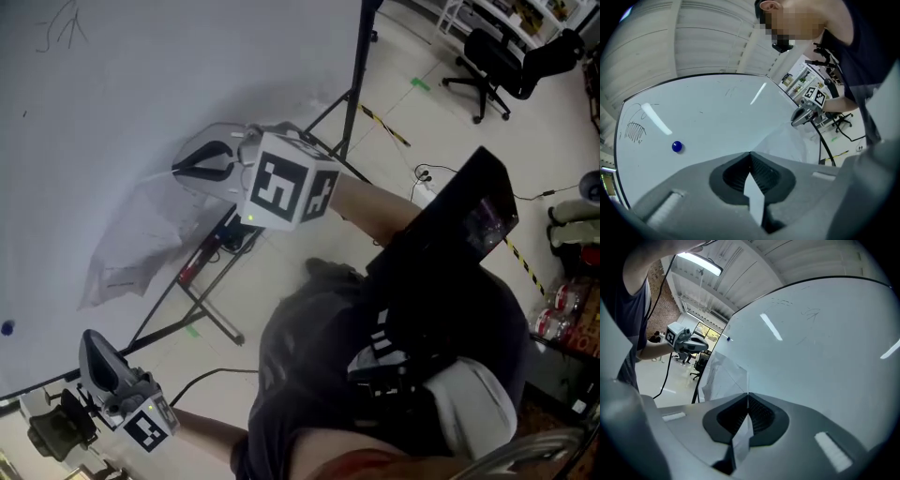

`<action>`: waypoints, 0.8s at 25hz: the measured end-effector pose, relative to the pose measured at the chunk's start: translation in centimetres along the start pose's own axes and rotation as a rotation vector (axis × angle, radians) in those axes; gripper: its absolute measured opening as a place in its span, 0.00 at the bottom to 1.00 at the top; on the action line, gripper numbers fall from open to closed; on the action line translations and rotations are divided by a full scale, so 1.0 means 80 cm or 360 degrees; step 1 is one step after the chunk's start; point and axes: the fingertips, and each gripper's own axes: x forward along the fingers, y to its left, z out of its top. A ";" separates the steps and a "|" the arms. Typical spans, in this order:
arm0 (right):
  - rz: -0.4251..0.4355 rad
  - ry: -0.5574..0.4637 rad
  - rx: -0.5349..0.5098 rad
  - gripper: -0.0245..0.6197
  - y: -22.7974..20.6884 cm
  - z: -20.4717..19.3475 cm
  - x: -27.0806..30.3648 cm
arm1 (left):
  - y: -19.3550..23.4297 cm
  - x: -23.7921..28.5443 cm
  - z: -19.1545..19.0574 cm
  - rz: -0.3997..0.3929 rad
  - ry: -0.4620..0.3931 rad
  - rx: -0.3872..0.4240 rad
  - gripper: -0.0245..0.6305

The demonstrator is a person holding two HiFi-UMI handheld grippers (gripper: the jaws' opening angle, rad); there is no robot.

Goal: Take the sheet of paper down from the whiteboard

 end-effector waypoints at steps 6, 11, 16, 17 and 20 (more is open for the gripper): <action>-0.0052 0.0044 0.0001 0.04 0.013 -0.021 -0.026 | -0.047 -0.013 -0.032 -0.0024 0.0166 0.0034 0.04; -0.0048 0.0042 -0.0012 0.04 0.073 0.006 -0.036 | -0.051 -0.098 -0.049 -0.0019 0.0238 0.0062 0.04; -0.0016 0.0116 -0.0013 0.04 0.132 0.005 -0.034 | -0.033 -0.194 -0.086 0.0143 0.0325 0.0027 0.04; -0.0008 0.0138 -0.0021 0.04 0.145 0.000 -0.041 | -0.040 -0.214 -0.093 0.0160 0.0340 0.0018 0.04; -0.0015 0.0199 -0.0022 0.04 0.154 -0.017 -0.063 | -0.065 -0.223 -0.109 0.0116 0.0301 -0.0057 0.04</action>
